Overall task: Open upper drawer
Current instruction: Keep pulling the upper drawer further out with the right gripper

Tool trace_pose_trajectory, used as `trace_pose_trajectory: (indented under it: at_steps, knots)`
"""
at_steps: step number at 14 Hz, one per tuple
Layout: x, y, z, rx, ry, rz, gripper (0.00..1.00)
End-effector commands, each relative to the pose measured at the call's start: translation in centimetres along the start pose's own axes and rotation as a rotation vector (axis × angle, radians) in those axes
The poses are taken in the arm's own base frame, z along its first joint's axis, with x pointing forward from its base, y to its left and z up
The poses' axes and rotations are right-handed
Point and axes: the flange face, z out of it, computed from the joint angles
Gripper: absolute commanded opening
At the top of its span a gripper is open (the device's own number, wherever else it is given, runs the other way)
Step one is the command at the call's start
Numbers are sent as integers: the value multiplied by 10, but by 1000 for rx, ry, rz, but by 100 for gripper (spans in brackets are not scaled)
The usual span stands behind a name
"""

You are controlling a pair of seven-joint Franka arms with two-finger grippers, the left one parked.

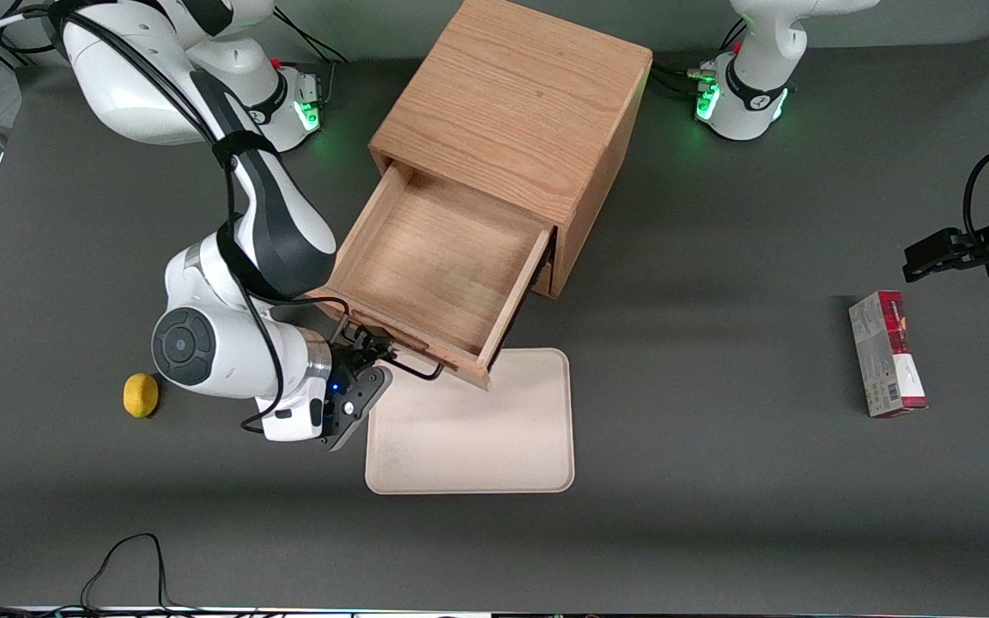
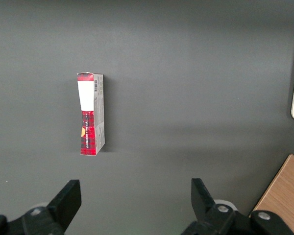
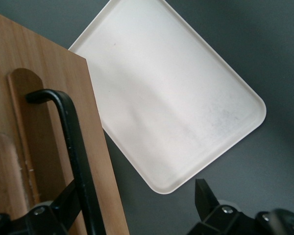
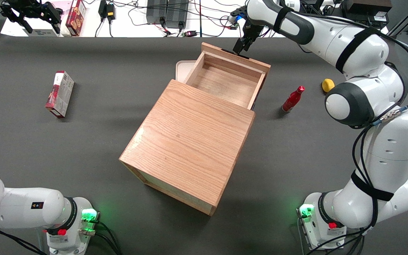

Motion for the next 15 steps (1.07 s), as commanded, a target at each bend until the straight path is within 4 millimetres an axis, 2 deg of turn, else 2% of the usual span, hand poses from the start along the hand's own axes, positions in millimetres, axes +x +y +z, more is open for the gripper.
trace_pose_trajectory:
  at_steps: [1, 4, 10, 15]
  knots:
    - [6, 3, -2, 3, 18, 1, 100]
    - [6, 2, -4, 5, 17, 4, 100]
    - [4, 8, -22, -3, 41, 20, 100]
    - [-3, 17, -52, 3, 59, 44, 100]
